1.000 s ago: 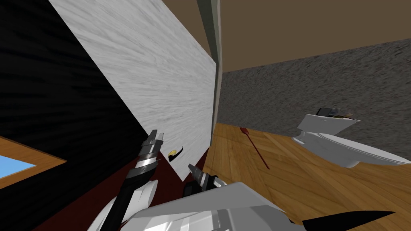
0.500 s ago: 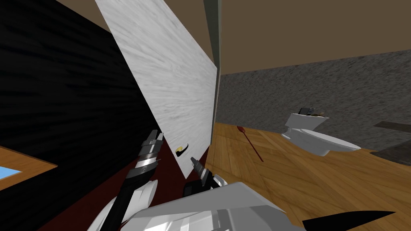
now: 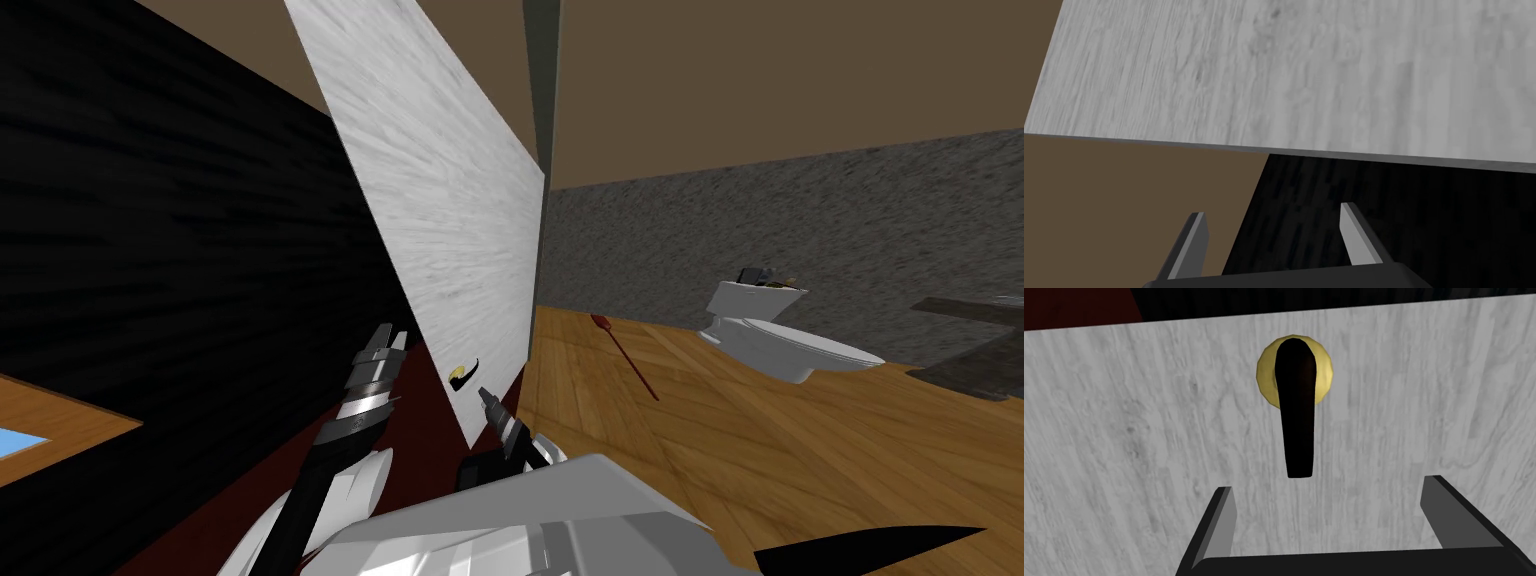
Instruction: Push the door open
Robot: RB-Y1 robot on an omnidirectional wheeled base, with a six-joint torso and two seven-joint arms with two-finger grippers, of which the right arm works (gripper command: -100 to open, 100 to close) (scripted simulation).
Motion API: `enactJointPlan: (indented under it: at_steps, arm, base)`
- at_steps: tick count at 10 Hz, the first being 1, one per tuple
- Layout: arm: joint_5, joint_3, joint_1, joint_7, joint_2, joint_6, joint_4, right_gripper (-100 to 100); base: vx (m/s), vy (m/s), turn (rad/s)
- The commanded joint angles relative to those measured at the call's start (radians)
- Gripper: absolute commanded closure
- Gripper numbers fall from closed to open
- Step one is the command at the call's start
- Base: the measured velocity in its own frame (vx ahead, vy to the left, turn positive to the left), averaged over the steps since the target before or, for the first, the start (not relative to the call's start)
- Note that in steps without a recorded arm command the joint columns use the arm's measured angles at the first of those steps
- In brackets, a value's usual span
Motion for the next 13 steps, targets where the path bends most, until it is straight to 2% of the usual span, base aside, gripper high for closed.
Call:
enactJointPlan:
  at_steps: [1,6,7,8,13]
  arm:
    - [0.0,-0.005,-0.003,0.003,0.003,-0.002,0.008,-100]
    - [0.0,-0.021,-0.011,0.01,0.022,-0.007,0.027,-100]
    - [0.0,-0.019,-0.009,0.009,0.019,-0.006,0.025,-100]
    - [0.0,-0.019,-0.009,0.009,0.019,-0.006,0.025,100]
    - [0.0,-0.019,-0.009,0.009,0.019,-0.006,0.025,100]
  base:
    - [0.155,0.154,0.021]
    - [0.149,0.145,0.027]
    - [0.065,0.065,-0.004]
    - [-0.009,-0.008,-0.001]
    - [-0.014,-0.014,0.001]
